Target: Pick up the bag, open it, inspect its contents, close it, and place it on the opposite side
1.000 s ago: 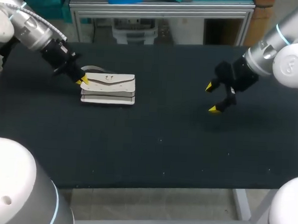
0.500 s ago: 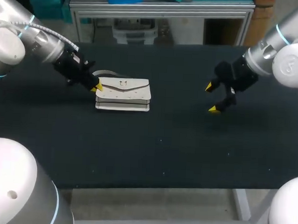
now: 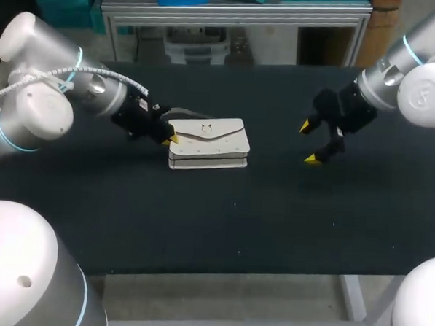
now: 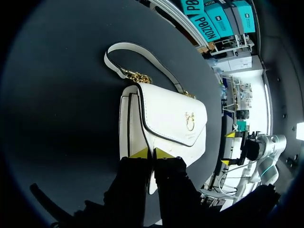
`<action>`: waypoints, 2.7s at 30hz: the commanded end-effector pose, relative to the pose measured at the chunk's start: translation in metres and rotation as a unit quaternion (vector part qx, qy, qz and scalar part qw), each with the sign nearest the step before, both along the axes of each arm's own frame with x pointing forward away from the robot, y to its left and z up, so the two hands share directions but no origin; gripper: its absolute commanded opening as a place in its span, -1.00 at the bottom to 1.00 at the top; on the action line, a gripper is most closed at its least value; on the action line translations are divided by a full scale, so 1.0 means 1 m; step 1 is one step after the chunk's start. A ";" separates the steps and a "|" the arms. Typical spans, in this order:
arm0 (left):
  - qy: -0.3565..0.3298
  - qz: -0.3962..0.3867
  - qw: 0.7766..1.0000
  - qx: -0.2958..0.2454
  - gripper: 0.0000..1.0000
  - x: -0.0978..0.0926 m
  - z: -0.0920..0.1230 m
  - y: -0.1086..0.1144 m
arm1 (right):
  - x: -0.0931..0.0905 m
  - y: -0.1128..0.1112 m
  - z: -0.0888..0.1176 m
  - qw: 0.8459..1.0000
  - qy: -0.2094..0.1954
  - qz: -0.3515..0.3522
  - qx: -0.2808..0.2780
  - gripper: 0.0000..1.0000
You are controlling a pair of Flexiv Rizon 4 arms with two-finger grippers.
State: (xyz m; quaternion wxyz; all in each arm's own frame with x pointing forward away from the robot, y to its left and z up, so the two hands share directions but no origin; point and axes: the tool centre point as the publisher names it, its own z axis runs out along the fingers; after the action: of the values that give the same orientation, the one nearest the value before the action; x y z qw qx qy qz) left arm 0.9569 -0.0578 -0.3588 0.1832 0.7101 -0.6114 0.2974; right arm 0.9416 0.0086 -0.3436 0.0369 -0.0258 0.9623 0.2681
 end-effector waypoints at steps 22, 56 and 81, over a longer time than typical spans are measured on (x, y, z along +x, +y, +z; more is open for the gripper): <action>-0.014 -0.064 0.998 0.003 -1.00 -0.010 -0.005 -0.047 | 0.000 0.000 -0.001 1.000 0.000 0.000 0.000 1.00; -0.102 -0.122 0.986 0.045 1.00 -0.021 0.052 0.005 | 0.000 0.000 -0.001 1.000 0.000 0.000 0.000 1.00; -0.232 -0.325 0.908 0.129 1.00 -0.033 0.081 0.014 | -0.023 0.018 0.020 0.994 -0.093 0.046 -0.037 1.00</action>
State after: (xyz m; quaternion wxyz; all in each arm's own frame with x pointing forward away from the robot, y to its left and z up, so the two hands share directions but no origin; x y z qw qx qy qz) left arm 0.9228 -0.0468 -0.2811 0.0323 0.4168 -0.8589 0.2958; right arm 0.9325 0.0215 -0.3239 0.0789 -0.1014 0.9620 0.2410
